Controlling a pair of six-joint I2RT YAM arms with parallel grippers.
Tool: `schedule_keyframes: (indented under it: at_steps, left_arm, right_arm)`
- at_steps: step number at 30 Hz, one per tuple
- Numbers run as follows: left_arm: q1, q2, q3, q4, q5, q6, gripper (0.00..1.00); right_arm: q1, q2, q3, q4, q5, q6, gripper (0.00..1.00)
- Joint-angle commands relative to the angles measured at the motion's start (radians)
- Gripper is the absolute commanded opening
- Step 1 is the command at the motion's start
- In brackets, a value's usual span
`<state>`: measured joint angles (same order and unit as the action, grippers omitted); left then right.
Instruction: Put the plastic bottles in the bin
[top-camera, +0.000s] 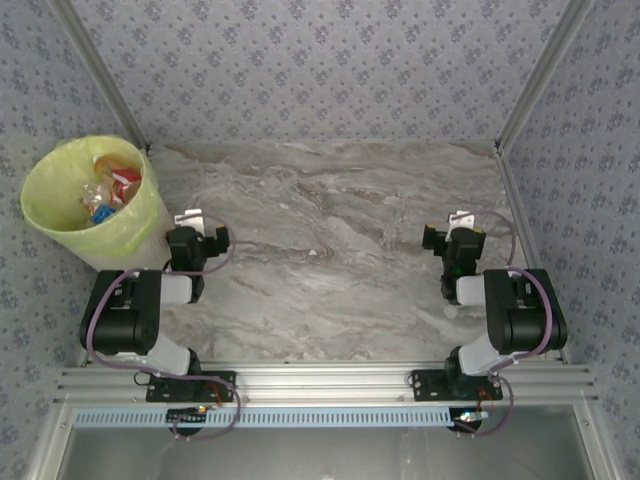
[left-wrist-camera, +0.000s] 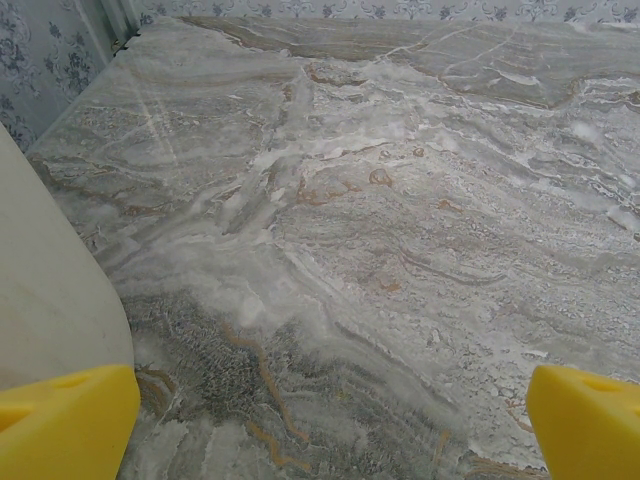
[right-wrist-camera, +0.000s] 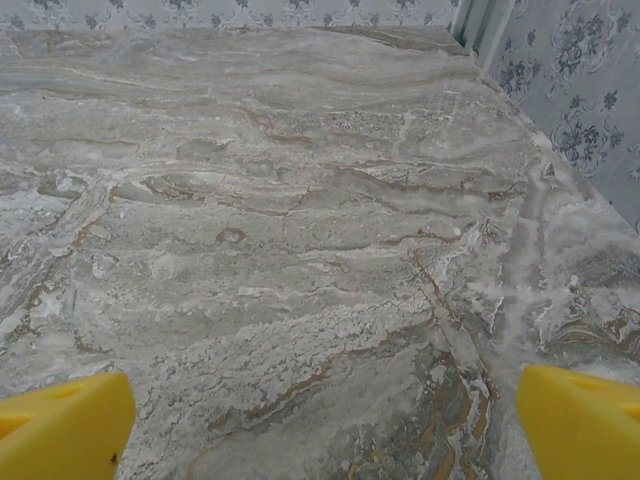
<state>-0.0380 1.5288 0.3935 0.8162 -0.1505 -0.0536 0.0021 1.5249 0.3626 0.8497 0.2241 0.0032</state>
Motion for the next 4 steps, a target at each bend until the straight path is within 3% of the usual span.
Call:
schedule_keyframes:
  at_steps: [1,4]
  left_arm:
    - [0.023,0.001,-0.009,0.046,-0.109,-0.018,0.99]
    - [0.022,0.001,-0.008,0.046,-0.109,-0.017,0.99]
  right_arm:
    - [-0.005,-0.004,0.007,-0.008,-0.011,0.009,1.0]
    - [-0.004,-0.003,0.006,-0.006,-0.008,0.009,1.0]
